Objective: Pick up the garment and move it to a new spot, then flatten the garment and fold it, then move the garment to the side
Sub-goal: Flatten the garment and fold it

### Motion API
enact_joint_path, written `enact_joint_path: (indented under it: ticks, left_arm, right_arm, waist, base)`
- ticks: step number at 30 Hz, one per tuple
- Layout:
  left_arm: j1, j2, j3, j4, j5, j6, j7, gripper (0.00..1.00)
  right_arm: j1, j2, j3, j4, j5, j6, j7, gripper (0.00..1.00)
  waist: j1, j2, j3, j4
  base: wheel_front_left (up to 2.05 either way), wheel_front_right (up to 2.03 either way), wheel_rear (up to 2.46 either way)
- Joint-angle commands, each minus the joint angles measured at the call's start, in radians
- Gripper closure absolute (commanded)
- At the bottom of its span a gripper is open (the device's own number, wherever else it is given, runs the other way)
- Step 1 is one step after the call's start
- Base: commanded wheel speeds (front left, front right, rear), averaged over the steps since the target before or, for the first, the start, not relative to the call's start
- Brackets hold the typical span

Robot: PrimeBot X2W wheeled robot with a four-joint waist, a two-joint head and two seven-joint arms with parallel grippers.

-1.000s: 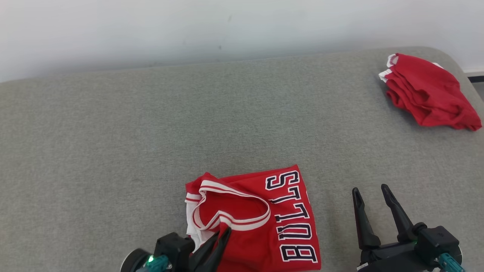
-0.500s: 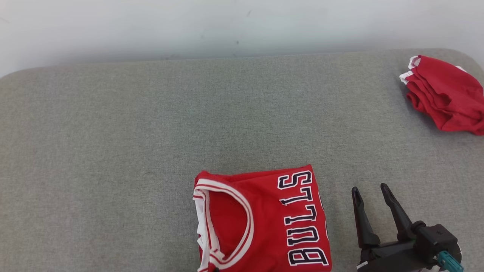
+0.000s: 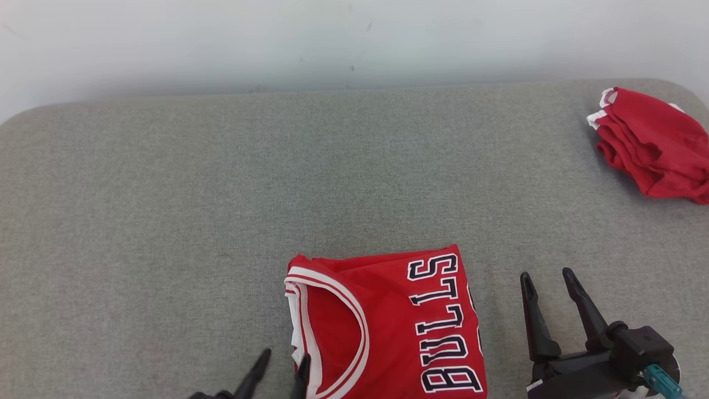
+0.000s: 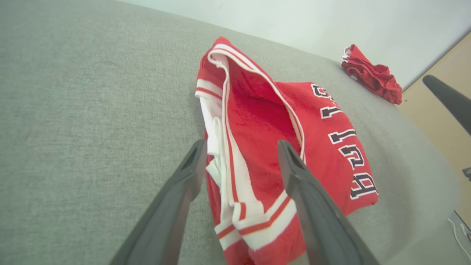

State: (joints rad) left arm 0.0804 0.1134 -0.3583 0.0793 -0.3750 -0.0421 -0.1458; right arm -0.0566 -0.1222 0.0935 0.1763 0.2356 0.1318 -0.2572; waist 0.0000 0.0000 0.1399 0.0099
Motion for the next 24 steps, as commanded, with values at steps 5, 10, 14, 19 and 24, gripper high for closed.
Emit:
enact_joint_path:
  ticks: [5,10,14,19,24]
  left_arm:
    - [-0.034,0.020,0.064,-0.019,-0.001,0.026,-0.077,0.00]
    - [-0.054,0.040,0.148,-0.033,0.002,0.049,-0.111,0.00]
    - [-0.049,0.062,0.208,-0.038,0.034,0.066,-0.118,0.00]
    - [-0.023,0.066,0.260,-0.059,0.080,0.085,-0.119,0.00]
    - [0.005,0.044,0.313,-0.064,0.108,0.077,-0.119,0.00]
  right_arm:
    - [0.008,-0.006,-0.007,-0.004,-0.005,-0.003,-0.007,0.00]
    - [0.020,-0.009,-0.011,-0.017,-0.010,-0.003,-0.007,0.00]
    - [0.032,-0.014,-0.018,-0.029,-0.012,-0.003,-0.008,0.00]
    - [0.049,-0.017,-0.025,-0.043,-0.012,-0.003,-0.008,0.00]
    - [0.080,-0.018,-0.029,-0.051,-0.009,-0.003,-0.008,0.00]
  waist:
    - [0.0000,0.0000,-0.022,-0.006]
    - [0.0000,0.0000,-0.045,-0.016]
    - [0.0000,0.0000,-0.067,-0.026]
    - [0.0000,0.0000,-0.094,-0.036]
    - [0.0000,0.0000,-0.125,-0.037]
  base:
    - [0.00,0.00,0.00]
    - [0.00,0.00,0.00]
    - [0.00,0.00,0.00]
    - [0.00,0.00,0.00]
    - [0.00,0.00,0.00]
